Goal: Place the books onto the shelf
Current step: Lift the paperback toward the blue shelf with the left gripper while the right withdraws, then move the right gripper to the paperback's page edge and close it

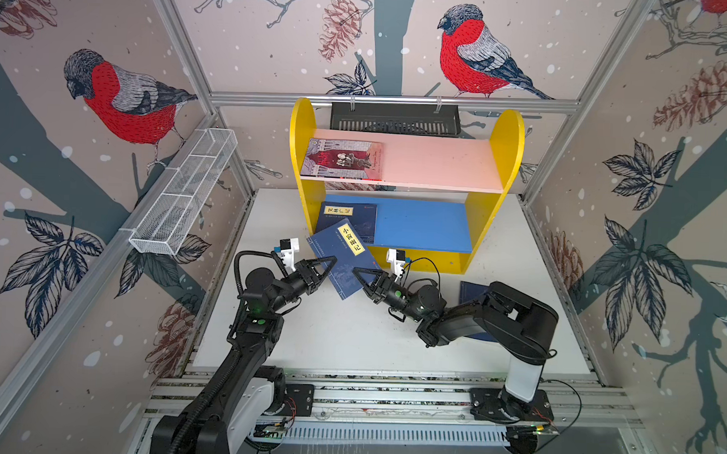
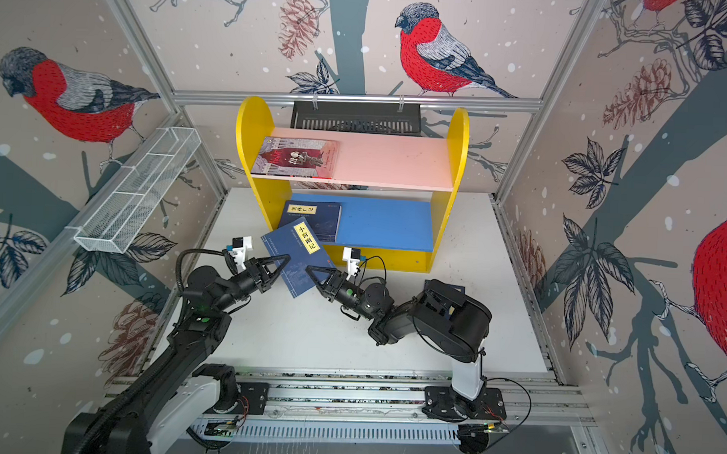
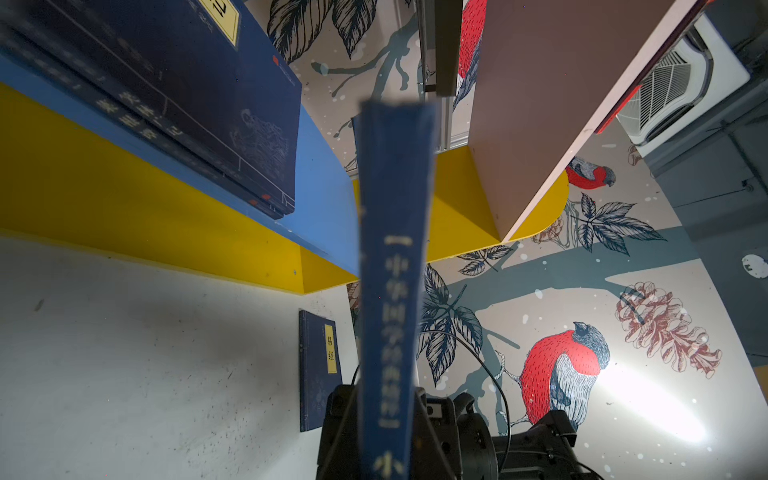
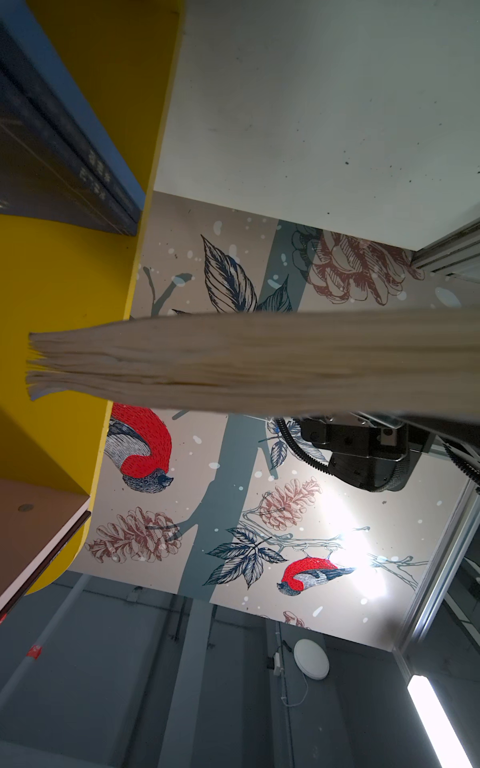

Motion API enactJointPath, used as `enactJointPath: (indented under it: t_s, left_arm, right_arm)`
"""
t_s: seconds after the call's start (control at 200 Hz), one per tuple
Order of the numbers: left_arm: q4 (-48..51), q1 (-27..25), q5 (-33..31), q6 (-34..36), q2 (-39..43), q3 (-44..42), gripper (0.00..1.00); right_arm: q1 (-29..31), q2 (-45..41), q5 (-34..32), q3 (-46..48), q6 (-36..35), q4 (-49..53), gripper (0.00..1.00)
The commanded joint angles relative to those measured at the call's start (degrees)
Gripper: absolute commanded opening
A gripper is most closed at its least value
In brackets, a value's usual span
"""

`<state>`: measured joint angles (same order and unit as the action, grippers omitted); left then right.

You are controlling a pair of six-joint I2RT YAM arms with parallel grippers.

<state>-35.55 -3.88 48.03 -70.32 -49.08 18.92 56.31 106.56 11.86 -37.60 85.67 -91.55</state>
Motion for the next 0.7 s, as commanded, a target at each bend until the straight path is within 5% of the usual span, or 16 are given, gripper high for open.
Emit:
enactJointPath:
  t_s: [0.0, 0.09, 0.37, 0.691]
  left_arm:
    - [0.6, 0.3, 2.5, 4.3, 0.3, 0.0, 0.42]
    - [3.4, 0.4, 4.5, 9.3, 0.4, 2.1, 0.55]
    - [11.6, 2.6, 14.5, 19.7, -0.3, 7.7, 0.69]
    - [-0.8, 4.2, 25.0, 10.6, -4.0, 9.0, 0.73]
  right_arm:
    - [-1.8, -1.7, 4.5, 1.2, 1.3, -14.3, 0.0]
    - [-3.3, -4.1, 8.4, 2.6, 1.2, -11.4, 0.0]
    - [-6.6, -15.0, 20.6, 2.4, -7.8, 11.7, 0.0]
    - [-14.0, -29.1, 30.5, 0.1, -26.1, 48.5, 0.0]
